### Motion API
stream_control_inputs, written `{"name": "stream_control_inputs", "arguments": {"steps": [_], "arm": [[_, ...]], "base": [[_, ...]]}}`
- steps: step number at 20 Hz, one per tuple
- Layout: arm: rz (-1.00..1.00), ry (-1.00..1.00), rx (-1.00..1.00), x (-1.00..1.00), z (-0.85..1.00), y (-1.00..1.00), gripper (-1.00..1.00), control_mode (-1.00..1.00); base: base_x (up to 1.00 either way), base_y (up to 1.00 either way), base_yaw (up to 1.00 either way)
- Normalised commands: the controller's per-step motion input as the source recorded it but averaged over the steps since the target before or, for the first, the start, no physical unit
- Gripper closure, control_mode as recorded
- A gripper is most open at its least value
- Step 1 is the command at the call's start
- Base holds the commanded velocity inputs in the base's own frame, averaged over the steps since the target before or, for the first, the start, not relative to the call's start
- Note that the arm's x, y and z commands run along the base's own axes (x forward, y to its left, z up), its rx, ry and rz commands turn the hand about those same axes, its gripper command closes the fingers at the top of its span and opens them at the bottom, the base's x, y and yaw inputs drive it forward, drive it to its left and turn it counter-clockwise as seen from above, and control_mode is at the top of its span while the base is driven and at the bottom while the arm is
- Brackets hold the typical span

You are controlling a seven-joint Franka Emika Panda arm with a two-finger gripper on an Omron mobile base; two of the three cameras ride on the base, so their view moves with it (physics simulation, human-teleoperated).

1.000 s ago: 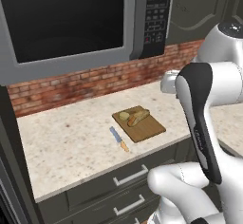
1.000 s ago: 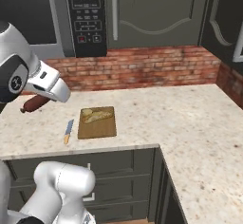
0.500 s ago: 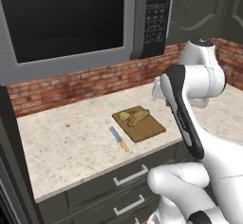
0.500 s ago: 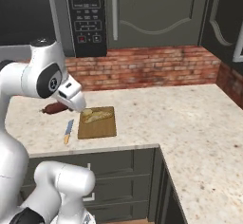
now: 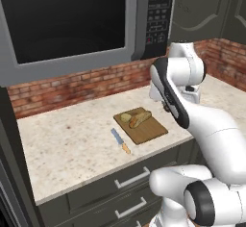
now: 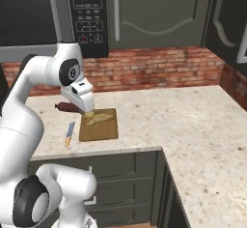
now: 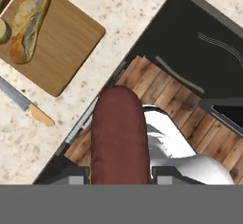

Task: Retrieve the sausage and cheese from the fridge and place them on the cutting board on the counter.

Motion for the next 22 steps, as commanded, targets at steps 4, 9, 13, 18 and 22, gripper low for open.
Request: {"name": "stream_control_inputs", "arguments": {"steps": [4,9,13,18,22], "arm": [[-0.11,0.00,0.00,0.23,-0.59,-0.01,1.00,-1.00],[-0.04,0.00,0.00,0.52,-0.50,-0.01,1.00,-1.00],[-0.02,-0.07,0.00,0.49,-0.43,-0.04,1.00,-1.00],[-0.03,-0.08,-0.01,0.51,-0.41,-0.04,1.00,-1.00],[-0.03,-0.05,-0.03,0.56,-0.48,-0.02,1.00,-1.00]], "base": [[0.00,0.00,0.00],[0.00,0.00,0.00],[0.00,0.00,0.00],[0.00,0.00,0.00],[0.00,0.00,0.00]]}}
